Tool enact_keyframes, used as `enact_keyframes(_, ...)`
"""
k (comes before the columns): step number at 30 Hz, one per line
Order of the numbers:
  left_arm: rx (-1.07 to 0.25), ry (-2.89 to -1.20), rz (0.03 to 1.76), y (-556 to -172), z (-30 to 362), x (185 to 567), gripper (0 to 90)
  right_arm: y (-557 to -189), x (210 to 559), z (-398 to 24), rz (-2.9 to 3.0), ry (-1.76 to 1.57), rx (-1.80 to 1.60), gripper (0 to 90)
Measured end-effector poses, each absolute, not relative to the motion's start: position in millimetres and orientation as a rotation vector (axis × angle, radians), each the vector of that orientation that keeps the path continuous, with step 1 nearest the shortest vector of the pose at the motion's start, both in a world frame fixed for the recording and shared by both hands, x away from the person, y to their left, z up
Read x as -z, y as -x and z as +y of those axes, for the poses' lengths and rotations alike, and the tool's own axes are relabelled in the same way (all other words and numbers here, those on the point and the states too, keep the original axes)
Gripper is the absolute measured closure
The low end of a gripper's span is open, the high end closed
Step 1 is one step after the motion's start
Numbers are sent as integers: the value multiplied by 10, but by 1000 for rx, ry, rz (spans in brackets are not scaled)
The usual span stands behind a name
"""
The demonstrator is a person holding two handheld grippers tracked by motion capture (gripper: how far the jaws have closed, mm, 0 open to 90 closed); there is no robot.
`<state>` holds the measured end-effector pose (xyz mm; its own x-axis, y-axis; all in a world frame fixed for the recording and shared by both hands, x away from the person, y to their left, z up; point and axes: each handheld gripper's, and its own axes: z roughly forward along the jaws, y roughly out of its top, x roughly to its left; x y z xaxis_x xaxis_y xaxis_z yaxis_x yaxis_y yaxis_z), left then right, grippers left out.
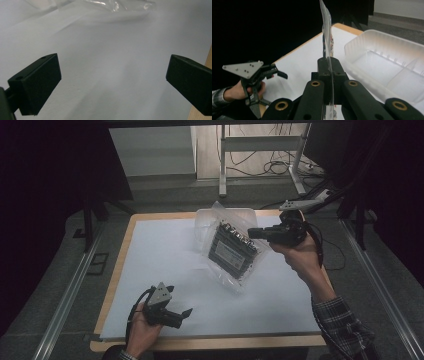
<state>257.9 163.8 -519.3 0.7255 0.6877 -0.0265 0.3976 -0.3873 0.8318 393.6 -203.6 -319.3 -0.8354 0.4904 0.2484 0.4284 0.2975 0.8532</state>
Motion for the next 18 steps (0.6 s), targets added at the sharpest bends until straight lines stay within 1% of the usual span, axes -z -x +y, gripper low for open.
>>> enact_keyframes(8, -398, -2020, 824, -2579, 1644, 5191, 0, -4115, 3031, -2026, 2434, -873, -1611, 890)
enact_keyframes(18, -399, -2022, 820, -2579, 1641, 5192, 0, -4343, 2917, -1992, 2395, -907, -1579, 890)
